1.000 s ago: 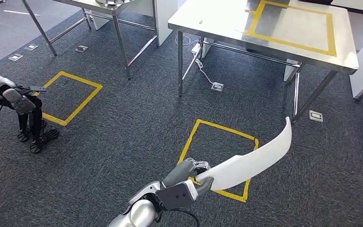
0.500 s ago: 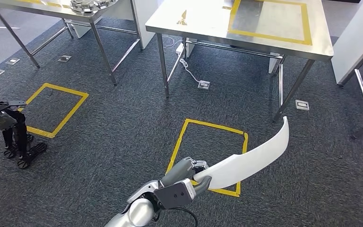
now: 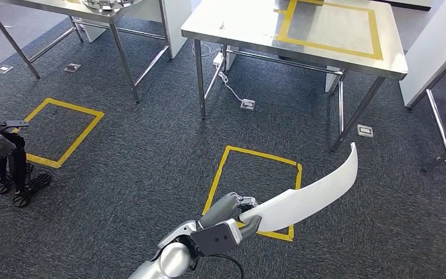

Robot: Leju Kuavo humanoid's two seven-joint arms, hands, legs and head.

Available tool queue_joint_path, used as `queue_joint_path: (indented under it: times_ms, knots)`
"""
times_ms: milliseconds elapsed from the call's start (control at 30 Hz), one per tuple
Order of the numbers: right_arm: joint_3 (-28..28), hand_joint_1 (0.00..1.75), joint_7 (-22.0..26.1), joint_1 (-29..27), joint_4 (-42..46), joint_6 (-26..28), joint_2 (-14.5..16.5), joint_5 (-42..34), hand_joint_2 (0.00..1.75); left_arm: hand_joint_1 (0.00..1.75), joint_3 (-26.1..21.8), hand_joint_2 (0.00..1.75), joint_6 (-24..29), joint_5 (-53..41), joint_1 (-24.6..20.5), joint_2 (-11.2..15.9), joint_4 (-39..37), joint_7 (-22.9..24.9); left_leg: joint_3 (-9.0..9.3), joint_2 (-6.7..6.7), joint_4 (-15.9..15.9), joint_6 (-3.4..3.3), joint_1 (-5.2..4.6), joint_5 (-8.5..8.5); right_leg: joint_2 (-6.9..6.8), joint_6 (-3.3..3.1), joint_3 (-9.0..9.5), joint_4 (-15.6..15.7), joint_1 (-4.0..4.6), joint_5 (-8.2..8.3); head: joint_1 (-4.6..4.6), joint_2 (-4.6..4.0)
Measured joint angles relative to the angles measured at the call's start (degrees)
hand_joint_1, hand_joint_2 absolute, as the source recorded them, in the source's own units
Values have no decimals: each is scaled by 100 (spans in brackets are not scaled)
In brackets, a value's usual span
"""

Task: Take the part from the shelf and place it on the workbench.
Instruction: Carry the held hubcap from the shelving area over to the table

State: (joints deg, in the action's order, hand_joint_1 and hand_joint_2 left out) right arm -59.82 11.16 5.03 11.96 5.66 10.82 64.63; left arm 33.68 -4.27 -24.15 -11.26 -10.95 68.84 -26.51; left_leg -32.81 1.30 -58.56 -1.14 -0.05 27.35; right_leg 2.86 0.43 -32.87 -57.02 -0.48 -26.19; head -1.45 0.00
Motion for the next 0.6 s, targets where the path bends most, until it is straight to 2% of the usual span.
queue_joint_path:
  times_ms: [67, 100, 167, 267, 300, 367, 433, 467, 500, 533, 567, 600]
  knots:
    - [0, 0, -14, -1, 0, 0, 0, -7, 0, 175, 0, 175, -5, 0, 0, 0, -5, -1, -4, -1, -7, -5, -6, 1, 0, 110, 7, 16, -12, 4, -2, 0]
    - [0, 0, -23, -1, 0, 0, 1, -14, 0, 175, 0, 175, -10, 1, -1, 0, -10, -1, -5, -1, -9, -6, -8, 2, 0, 137, 6, 18, -15, 4, -1, 0]
    - [-1, 0, -33, -1, 0, 0, 3, -25, 0, 175, 0, 175, -48, 20, -2, 0, -26, 2, -5, -1, -9, -6, -9, 3, -1, 150, 6, 17, -15, 5, 0, 0]
    - [-2, 0, -31, -10, -5, 0, 13, -21, 0, 175, 0, 175, -172, 98, -7, -7, -57, 15, 53, -11, 69, -132, -2, 78, -27, 230, -28, -156, -22, 98, -2, 0]
    - [-2, 0, -25, -8, -7, -1, 15, -15, 0, 175, 1, 175, -206, 118, -13, -14, -61, 20, 100, -23, 111, -184, 10, 101, -65, 250, -82, -295, -23, 80, -13, 0]
    - [-2, 0, -15, 11, -7, -5, 15, -4, 0, 175, 2, 175, -240, 130, -33, -31, -59, 25, 180, -64, 157, -203, 36, 102, -150, 233, -350, -767, -36, -181, -42, 0]
    - [-2, 0, -11, 11, -7, -10, 15, 0, 0, 175, 4, 175, -248, 125, -38, -42, -63, 27, 207, -107, 157, -160, 56, 131, -178, 248, -772, -1432, -80, -489, -58, 0]
    - [-3, 0, -10, -2, -7, -11, 15, -1, 0, 175, 4, 175, -249, 122, -33, -44, -71, 27, 225, -123, 153, -118, 76, 156, -185, 284, -918, -1627, -117, -534, -58, 0]
    - [-3, 0, -10, -18, -7, -13, 15, -1, 0, 175, 4, 175, -250, 120, -28, -44, -79, 28, 252, -134, 147, -66, 108, 186, -194, 337, -960, -1621, -162, -462, -58, 0]
    - [-4, 0, -10, -33, -7, -15, 15, -2, 0, 175, 4, 175, -250, 120, -25, -44, -88, 28, 287, -141, 136, -3, 150, 224, -210, 406, -888, -1397, -216, -281, -59, 0]
    - [-4, 0, -9, -44, -7, -15, 15, -2, 0, 175, 4, 175, -250, 120, -24, -44, -96, 28, 326, -146, 113, 71, 195, 274, -237, 485, -731, -1020, -283, -51, -61, 0]
    - [-4, 0, -9, -57, -15, -15, 30, -2, 0, 175, 4, 175, -250, 120, -24, -42, -103, 28, 358, -151, 79, 157, 224, 331, -253, 565, -588, -678, -330, 95, -78, 0]
